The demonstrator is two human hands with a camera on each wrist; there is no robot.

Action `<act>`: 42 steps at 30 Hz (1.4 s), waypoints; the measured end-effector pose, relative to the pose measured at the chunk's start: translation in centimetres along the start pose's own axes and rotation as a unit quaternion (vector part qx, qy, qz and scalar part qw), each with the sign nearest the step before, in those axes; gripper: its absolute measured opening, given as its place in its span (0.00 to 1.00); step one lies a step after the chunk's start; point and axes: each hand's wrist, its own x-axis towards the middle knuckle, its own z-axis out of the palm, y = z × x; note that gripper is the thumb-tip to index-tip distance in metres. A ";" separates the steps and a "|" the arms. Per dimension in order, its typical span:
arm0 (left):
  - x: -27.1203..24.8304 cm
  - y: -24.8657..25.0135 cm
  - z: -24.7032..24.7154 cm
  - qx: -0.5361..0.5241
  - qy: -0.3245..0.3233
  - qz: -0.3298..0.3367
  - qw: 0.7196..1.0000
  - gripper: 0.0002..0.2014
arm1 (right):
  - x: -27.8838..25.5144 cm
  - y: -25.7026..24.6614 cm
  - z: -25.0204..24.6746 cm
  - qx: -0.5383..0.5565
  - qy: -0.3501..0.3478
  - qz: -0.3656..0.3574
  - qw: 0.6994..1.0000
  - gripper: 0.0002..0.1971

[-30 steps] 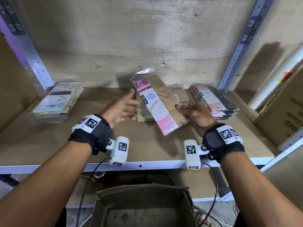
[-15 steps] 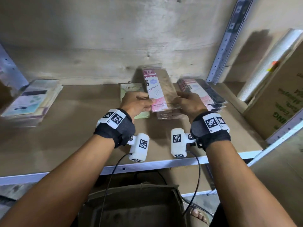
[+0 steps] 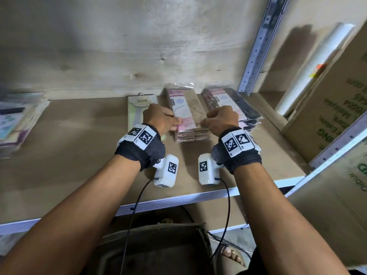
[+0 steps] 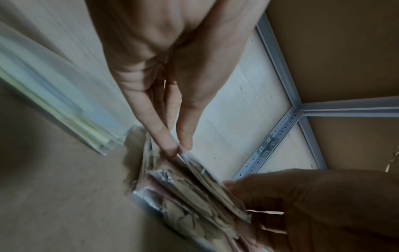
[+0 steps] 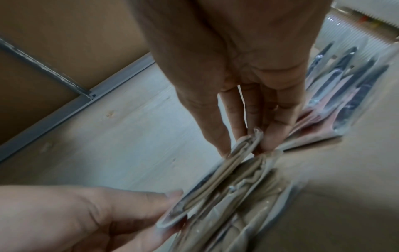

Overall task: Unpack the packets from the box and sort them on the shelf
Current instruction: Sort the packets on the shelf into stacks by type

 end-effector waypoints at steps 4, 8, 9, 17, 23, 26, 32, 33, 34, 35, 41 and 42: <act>0.3 -0.1 0.0 0.011 -0.026 -0.016 0.999 0.21 | 0.0 0.2 0.0 -0.001 -0.011 0.009 1.000 0.20; 0.4 0.0 -0.1 0.026 -0.027 -0.020 0.999 0.22 | 0.0 0.1 -0.1 -0.002 -0.015 0.011 1.000 0.19; 0.3 -0.1 -0.1 0.028 -0.028 -0.019 0.999 0.23 | -0.1 0.0 -0.1 -0.004 -0.015 0.010 1.000 0.19; 0.3 0.3 -1.7 0.037 0.022 0.019 0.999 0.23 | -0.3 -0.7 -0.5 -0.046 0.018 -0.030 0.998 0.22; -0.6 0.1 -7.0 -0.005 0.088 0.053 0.995 0.10 | -1.3 -1.9 -1.0 -0.046 0.024 -0.114 0.992 0.12; -2.0 -0.8 -10.2 -0.008 0.116 0.055 0.992 0.08 | -2.8 -2.8 0.0 0.004 -0.026 -0.154 0.988 0.06; -4.7 -2.1 -18.0 0.023 0.173 0.044 0.984 0.10 | -6.6 -4.8 4.5 0.129 -0.173 -0.141 0.966 0.06; -5.1 -2.2 -19.4 0.019 0.189 0.043 0.981 0.10 | -7.0 -5.3 5.5 0.139 -0.195 -0.133 0.962 0.08; -5.3 -2.5 -20.8 0.014 0.203 0.042 0.978 0.11 | -7.4 -5.9 6.5 0.149 -0.213 -0.126 0.957 0.08; -5.6 -2.7 -22.3 0.010 0.217 0.040 0.975 0.11 | -7.9 -6.6 7.7 0.157 -0.229 -0.122 0.953 0.07; -6.8 -4.5 -30.5 -0.027 0.263 0.012 0.964 0.13 | -10.4 -13.2 15.2 0.172 -0.320 -0.113 0.925 0.05; -6.9 -4.6 -31.5 -0.041 0.270 0.007 0.962 0.13 | -10.7 -14.4 16.2 0.167 -0.332 -0.117 0.921 0.04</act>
